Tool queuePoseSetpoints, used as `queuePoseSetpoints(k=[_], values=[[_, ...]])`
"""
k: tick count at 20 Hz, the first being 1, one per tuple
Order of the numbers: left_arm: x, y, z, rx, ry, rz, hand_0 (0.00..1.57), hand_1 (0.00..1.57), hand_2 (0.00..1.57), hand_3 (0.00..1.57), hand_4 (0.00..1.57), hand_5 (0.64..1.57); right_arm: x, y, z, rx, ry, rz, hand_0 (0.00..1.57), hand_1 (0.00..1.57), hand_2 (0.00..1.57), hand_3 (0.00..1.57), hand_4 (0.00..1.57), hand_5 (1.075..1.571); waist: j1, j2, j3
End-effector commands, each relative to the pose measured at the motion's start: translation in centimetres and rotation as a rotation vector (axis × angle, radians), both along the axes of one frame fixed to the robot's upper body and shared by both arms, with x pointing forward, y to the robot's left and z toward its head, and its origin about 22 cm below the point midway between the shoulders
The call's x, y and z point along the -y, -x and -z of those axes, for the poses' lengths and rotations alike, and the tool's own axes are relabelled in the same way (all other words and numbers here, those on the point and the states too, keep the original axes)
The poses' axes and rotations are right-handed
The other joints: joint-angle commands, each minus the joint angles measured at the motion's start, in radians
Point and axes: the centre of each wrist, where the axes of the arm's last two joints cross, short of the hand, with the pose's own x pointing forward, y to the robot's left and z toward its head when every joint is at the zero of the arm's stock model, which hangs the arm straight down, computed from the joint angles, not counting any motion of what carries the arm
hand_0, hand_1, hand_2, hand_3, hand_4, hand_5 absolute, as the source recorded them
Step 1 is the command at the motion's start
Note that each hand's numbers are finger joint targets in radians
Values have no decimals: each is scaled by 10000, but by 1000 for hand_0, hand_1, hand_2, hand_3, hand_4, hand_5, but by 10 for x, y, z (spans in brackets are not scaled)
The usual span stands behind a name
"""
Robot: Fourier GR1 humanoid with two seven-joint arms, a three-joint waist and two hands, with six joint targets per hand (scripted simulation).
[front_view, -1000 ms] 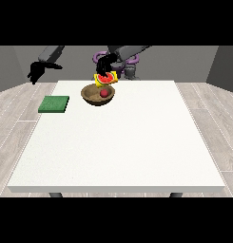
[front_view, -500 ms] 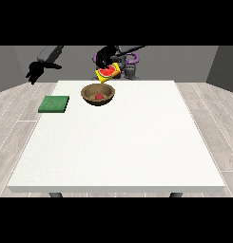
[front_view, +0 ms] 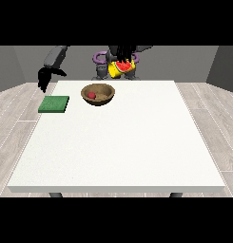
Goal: Pick the cup and pour the ball into the bowl, then pick the bowl and place it on the pad
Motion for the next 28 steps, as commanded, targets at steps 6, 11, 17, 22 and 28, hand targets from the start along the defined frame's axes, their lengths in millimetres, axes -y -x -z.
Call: queuePoseSetpoints(k=[6,11,17,22,28], values=[[-84,-18,2,-2110,6828,-301,1294,1294,1571,1528,996,1564,-33,-5,13,416,-188,199,0,0,0,0,236,1561,317,972,-23],[-117,-18,26,-2462,9616,77,959,959,932,634,862,1540,-54,-20,3,481,-453,-671,0,0,0,0,358,1569,-253,1624,-21],[-127,-24,38,-2822,12440,1152,0,0,0,0,0,1545,-108,-39,-2,1035,-555,-1161,0,0,0,0,373,1564,-751,2342,10],[-167,-14,100,-3539,13001,-161,0,0,0,0,0,1519,-153,-41,-6,-191,-217,-2189,0,0,0,0,111,1541,-1751,1273,21],[-152,-19,82,-4221,12947,327,0,0,0,0,0,1533,-139,-12,34,-798,-482,-1841,0,0,0,0,82,1543,-1293,909,33]])
